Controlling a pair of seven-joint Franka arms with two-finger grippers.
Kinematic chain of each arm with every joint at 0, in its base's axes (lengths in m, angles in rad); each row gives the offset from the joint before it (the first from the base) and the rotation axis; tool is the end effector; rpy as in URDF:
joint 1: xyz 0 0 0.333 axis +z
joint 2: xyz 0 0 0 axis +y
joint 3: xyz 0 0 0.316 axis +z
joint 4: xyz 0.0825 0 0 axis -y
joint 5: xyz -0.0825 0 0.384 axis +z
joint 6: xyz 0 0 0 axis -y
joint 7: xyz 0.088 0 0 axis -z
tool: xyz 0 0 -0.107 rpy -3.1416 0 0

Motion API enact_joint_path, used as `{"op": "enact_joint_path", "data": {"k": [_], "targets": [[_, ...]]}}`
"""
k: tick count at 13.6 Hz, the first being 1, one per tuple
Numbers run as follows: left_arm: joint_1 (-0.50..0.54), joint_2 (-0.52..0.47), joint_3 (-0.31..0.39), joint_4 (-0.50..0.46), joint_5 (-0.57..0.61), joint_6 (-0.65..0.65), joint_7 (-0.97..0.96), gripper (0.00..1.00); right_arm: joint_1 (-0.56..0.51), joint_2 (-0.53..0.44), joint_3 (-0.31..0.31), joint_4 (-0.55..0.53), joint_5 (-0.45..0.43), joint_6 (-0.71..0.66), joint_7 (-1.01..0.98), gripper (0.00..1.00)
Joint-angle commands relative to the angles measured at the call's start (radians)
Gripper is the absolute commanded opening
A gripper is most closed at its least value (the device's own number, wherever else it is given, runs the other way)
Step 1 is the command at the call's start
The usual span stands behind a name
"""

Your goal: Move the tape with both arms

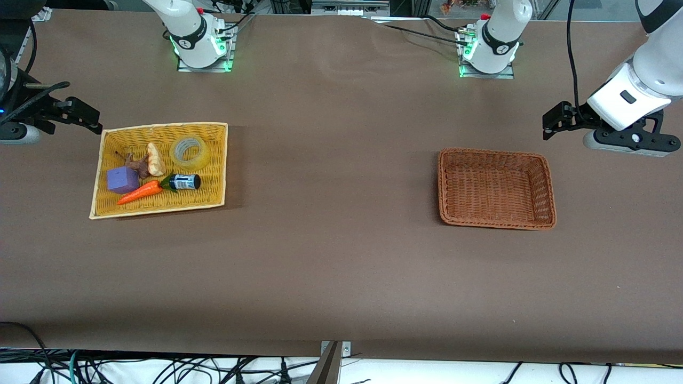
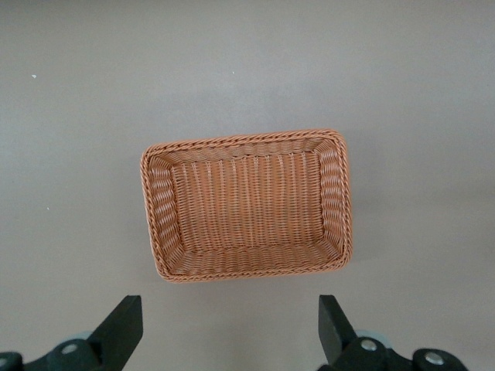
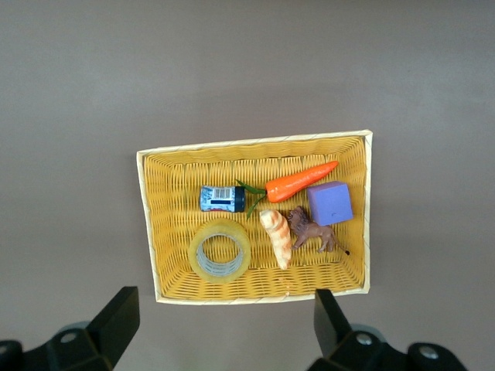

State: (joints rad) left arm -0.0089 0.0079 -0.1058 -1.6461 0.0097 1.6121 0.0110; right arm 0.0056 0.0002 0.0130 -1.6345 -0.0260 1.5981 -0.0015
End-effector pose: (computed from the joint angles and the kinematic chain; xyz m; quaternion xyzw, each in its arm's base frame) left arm 0.5544 -0.0626 0.5881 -0.9978 0.0631 0.0207 0.0055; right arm 0.5550 0.0076 0.5967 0.9997 0.0106 -0.0182 0.0131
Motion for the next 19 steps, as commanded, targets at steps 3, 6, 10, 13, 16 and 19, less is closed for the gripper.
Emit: {"op": "enact_joint_path", "data": {"k": [3,6,10,13,16,19], "targets": [[0.009,0.01,-0.009,0.025,0.013,-0.009,0.023,1.0,-0.009,0.01,0.004,0.031,0.009,-0.017,0.003,1.0],[0.009,0.01,-0.009,0.025,0.013,-0.009,0.023,1.0,-0.01,0.011,0.002,0.031,0.009,-0.017,0.005,1.0],[0.009,0.01,-0.009,0.025,0.013,-0.009,0.023,1.0,-0.009,0.009,0.004,0.03,0.006,-0.023,0.006,1.0],[0.009,0.01,-0.009,0.025,0.013,-0.009,0.023,1.0,-0.009,0.009,0.004,0.031,0.003,-0.023,-0.005,1.0],[0.01,0.01,-0.006,0.025,0.013,-0.009,0.024,1.0,-0.001,0.01,0.01,0.027,-0.054,-0.018,0.006,1.0],[0.01,0.01,-0.009,0.025,0.013,-0.014,0.023,1.0,-0.007,0.024,0.007,0.018,-0.049,-0.023,0.0,1.0]]}}
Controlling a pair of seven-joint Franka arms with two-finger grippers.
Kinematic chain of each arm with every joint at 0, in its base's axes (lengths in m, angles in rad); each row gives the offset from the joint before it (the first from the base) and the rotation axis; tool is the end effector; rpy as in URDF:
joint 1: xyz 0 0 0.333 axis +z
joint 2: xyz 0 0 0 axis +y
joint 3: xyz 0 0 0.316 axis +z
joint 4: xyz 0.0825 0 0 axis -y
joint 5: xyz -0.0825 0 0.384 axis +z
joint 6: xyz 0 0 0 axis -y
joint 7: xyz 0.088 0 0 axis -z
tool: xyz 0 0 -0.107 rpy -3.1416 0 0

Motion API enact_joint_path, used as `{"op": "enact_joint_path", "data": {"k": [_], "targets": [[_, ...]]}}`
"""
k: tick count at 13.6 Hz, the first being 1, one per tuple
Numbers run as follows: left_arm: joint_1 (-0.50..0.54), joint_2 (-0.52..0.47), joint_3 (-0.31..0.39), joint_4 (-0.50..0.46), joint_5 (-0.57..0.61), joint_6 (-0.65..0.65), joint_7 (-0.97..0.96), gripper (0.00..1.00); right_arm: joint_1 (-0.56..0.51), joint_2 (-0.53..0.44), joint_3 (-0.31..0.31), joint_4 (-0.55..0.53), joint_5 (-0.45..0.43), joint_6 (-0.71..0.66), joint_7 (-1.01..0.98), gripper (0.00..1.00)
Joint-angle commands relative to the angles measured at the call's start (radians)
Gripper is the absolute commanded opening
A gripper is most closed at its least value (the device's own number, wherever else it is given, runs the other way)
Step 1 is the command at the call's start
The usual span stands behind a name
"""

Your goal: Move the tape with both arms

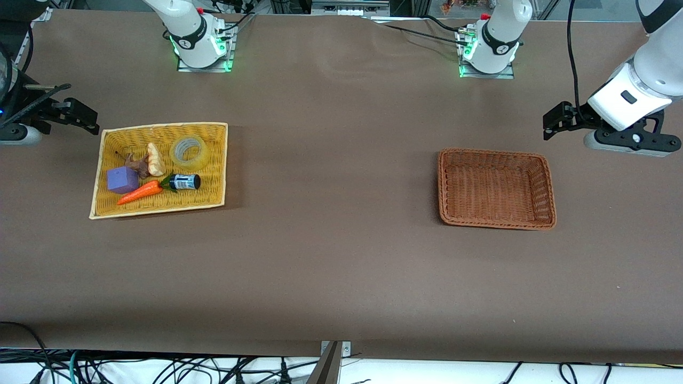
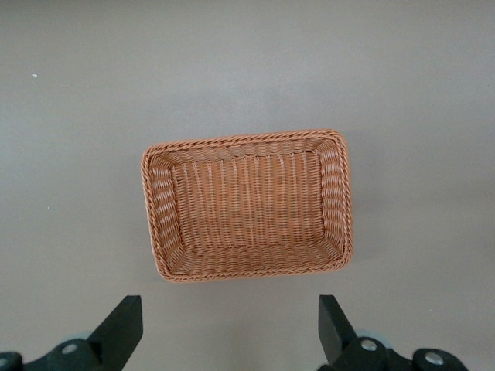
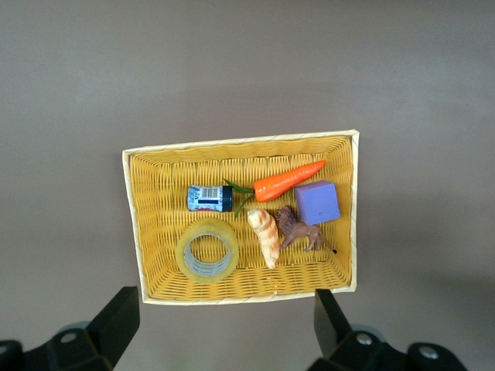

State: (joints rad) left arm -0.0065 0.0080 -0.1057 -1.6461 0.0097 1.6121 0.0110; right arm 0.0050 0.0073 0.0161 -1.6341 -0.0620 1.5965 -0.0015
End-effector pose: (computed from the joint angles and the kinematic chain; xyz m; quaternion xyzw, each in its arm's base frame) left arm 0.5546 -0.0613 0.5880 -0.9979 0.0619 0.0207 0.0055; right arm 0.5568 0.0052 0.5930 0.9992 0.0128 -0.0221 0.0311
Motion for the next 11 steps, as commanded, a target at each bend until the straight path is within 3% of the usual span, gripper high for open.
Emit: {"op": "enact_joint_path", "data": {"k": [1,8,11], "targets": [[0.008,0.009,-0.009,0.025,0.013,-0.014,0.023,1.0,-0.007,0.025,0.002,0.019,-0.013,-0.017,-0.003,1.0],[0.008,0.01,-0.008,0.025,0.013,-0.014,0.024,1.0,-0.002,0.074,0.01,0.01,-0.007,0.02,0.008,1.0],[0.008,0.01,-0.008,0.025,0.013,-0.014,0.024,1.0,0.0,0.072,0.01,-0.062,-0.005,0.069,0.009,1.0]]}}
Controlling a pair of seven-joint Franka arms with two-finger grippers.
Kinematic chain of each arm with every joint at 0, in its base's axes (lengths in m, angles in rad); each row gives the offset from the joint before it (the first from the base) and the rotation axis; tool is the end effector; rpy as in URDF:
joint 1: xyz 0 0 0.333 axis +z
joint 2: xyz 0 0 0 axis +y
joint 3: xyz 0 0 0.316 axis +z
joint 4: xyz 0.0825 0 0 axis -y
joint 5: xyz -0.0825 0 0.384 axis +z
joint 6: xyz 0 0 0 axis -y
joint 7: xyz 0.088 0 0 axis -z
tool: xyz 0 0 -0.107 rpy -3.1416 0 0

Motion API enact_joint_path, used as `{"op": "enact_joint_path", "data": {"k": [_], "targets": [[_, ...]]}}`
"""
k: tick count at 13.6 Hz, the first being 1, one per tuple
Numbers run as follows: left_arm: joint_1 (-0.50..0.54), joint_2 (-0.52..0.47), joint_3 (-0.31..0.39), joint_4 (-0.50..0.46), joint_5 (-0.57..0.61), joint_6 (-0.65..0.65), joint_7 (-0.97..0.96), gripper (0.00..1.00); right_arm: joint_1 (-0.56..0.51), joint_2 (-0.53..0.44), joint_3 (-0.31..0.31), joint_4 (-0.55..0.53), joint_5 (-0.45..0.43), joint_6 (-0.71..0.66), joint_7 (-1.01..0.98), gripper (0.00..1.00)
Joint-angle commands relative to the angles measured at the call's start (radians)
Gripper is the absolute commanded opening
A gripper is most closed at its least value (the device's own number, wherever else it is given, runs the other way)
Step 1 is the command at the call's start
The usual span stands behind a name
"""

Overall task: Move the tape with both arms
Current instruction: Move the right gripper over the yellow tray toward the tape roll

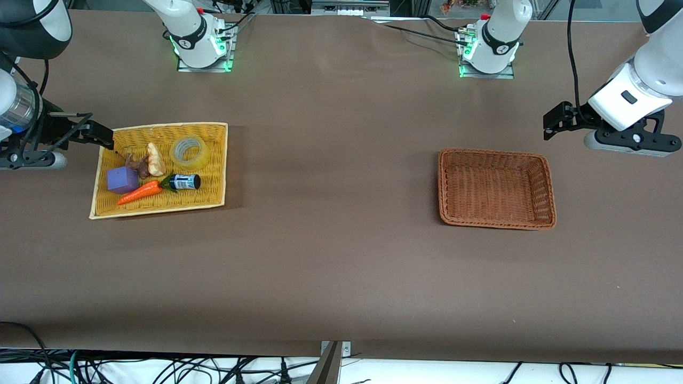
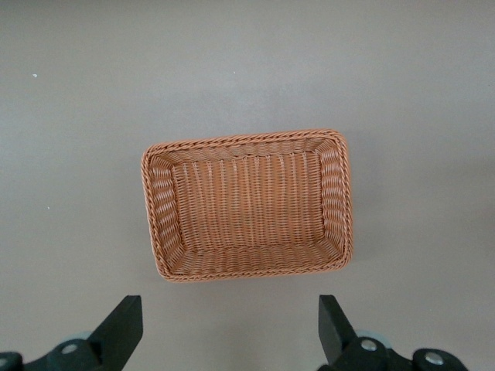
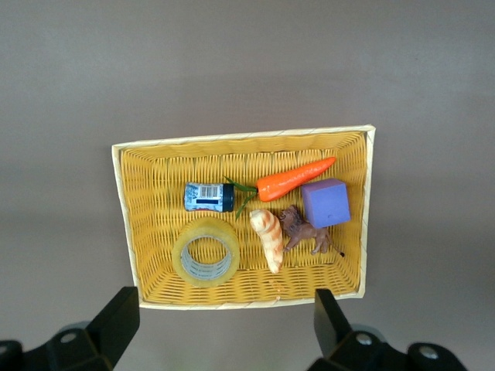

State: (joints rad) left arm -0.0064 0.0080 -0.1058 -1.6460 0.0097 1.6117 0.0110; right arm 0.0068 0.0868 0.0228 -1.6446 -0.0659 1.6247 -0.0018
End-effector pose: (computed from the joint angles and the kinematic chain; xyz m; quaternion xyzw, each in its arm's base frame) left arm 0.5546 -0.0613 0.5880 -0.9979 0.0619 0.0209 0.0055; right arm 0.5779 0.0099 0.5451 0.9979 0.0192 -0.0528 0.0325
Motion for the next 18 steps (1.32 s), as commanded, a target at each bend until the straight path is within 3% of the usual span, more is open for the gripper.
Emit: {"op": "enact_joint_path", "data": {"k": [1,3,6,11,15,18], "targets": [[0.008,0.01,-0.008,0.025,0.013,-0.013,0.024,1.0,-0.002,-0.019,0.003,-0.125,0.0,0.111,0.011,1.0],[0.008,0.01,-0.008,0.025,0.013,-0.013,0.024,1.0,-0.002,-0.054,0.006,-0.232,0.008,0.184,0.096,1.0],[0.008,0.009,-0.008,0.025,0.013,-0.013,0.024,1.0,-0.001,-0.062,0.043,-0.305,0.012,0.239,0.244,1.0],[0.008,0.01,-0.008,0.025,0.013,-0.013,0.024,1.0,-0.001,-0.142,0.087,-0.679,0.017,0.625,0.308,1.0],[0.008,0.01,-0.008,0.025,0.013,-0.013,0.024,1.0,-0.001,-0.113,0.198,-0.78,0.017,0.785,0.477,1.0],[0.008,0.009,-0.008,0.025,0.013,-0.013,0.024,1.0,-0.001,-0.055,0.203,-0.84,0.017,0.923,0.487,1.0]]}}
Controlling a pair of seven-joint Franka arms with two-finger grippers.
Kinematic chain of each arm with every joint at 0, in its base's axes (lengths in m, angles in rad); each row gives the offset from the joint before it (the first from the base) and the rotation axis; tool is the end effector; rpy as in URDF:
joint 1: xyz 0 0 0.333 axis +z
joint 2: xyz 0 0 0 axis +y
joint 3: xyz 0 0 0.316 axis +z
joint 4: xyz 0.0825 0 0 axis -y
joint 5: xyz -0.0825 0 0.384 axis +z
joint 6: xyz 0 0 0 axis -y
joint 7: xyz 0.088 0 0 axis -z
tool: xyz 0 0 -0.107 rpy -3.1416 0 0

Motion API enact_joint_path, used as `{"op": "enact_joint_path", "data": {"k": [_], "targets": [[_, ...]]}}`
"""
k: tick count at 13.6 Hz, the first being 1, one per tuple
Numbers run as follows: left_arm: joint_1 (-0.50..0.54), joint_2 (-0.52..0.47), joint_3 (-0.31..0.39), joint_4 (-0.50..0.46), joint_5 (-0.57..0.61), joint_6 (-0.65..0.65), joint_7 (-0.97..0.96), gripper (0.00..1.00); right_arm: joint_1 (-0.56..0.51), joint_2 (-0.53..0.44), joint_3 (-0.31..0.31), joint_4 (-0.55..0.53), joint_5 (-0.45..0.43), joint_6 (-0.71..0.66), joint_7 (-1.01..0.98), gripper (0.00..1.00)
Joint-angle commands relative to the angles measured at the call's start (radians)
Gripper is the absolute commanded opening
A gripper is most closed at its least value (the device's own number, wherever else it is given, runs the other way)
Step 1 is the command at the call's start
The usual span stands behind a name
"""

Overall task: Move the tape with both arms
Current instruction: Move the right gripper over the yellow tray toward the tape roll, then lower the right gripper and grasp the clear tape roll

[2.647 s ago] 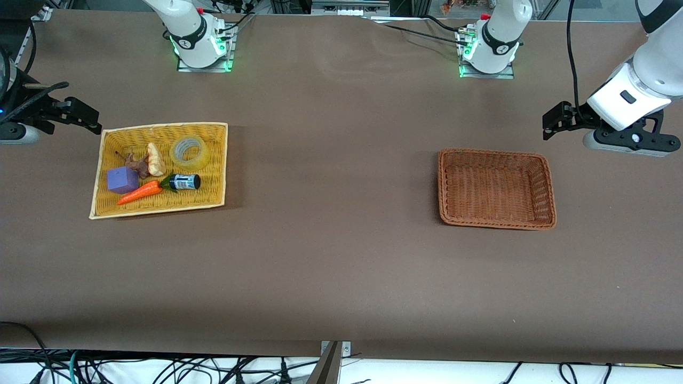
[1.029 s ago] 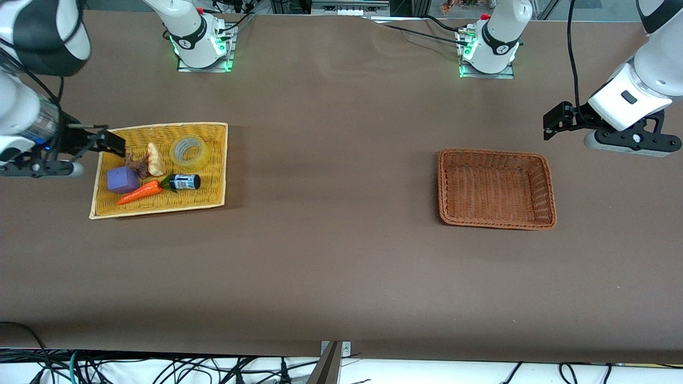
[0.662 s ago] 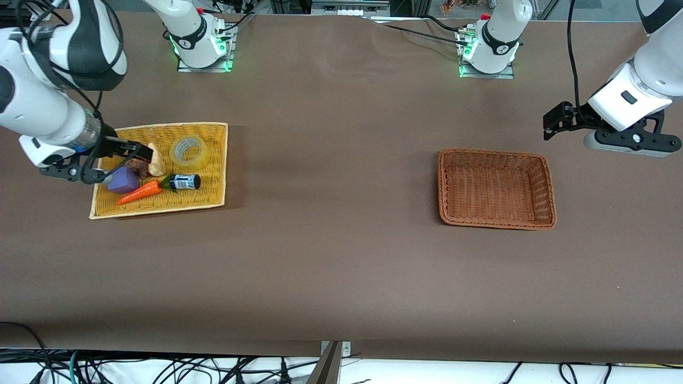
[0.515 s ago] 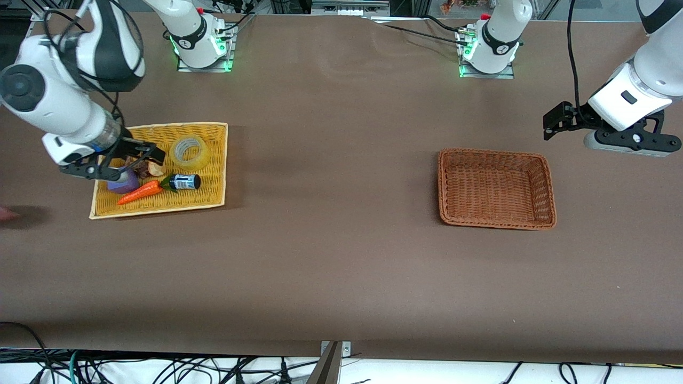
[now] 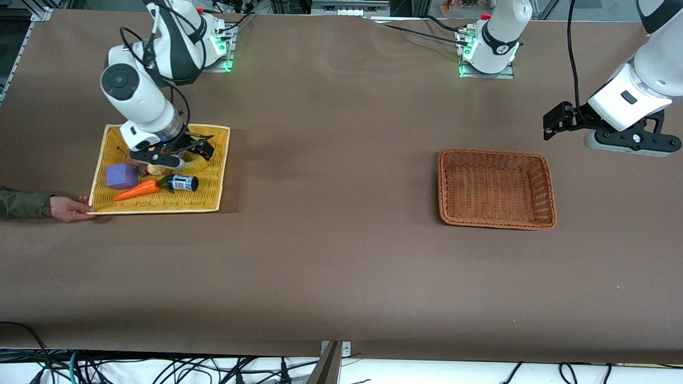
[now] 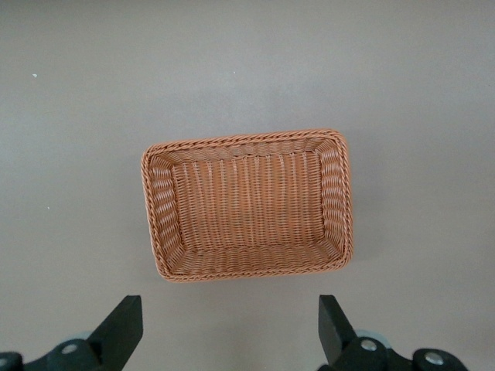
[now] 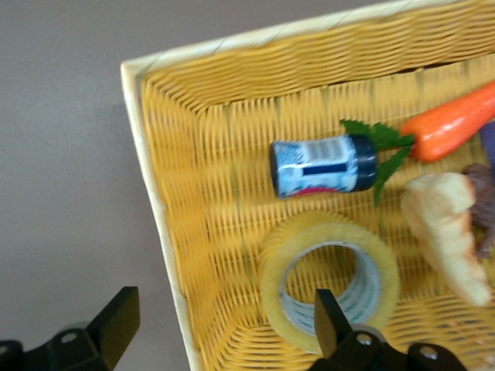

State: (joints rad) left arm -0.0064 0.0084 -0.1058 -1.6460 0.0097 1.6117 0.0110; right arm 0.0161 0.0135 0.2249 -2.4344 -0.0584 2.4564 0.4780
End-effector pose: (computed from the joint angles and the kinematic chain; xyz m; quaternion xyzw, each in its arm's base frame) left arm 0.5547 -0.0613 0.5878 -0.9978 0.0619 0.0211 0.0055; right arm 0.4706 0.1158 0.2993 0.9952 -0.0958 0.0102 0.0144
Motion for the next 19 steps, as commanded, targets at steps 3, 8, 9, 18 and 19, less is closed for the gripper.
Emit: {"op": "enact_joint_path", "data": {"k": [3,8,9,18,19], "targets": [[0.008,0.01,-0.008,0.025,0.013,-0.013,0.024,1.0,-0.01,0.091,-0.001,-0.086,0.003,0.225,-0.027,1.0],[0.008,0.01,-0.008,0.025,0.013,-0.013,0.024,1.0,-0.013,0.158,-0.033,-0.083,0.003,0.297,-0.109,1.0],[0.008,0.01,-0.008,0.025,0.013,-0.013,0.024,1.0,-0.013,0.158,-0.06,-0.083,0.003,0.296,-0.157,1.0],[0.008,0.01,-0.008,0.025,0.013,-0.013,0.024,1.0,-0.011,0.092,-0.108,-0.124,0.003,0.237,-0.214,1.0],[0.008,0.01,-0.008,0.025,0.013,-0.013,0.024,1.0,-0.011,0.08,-0.108,-0.13,0.003,0.222,-0.213,1.0]]}}
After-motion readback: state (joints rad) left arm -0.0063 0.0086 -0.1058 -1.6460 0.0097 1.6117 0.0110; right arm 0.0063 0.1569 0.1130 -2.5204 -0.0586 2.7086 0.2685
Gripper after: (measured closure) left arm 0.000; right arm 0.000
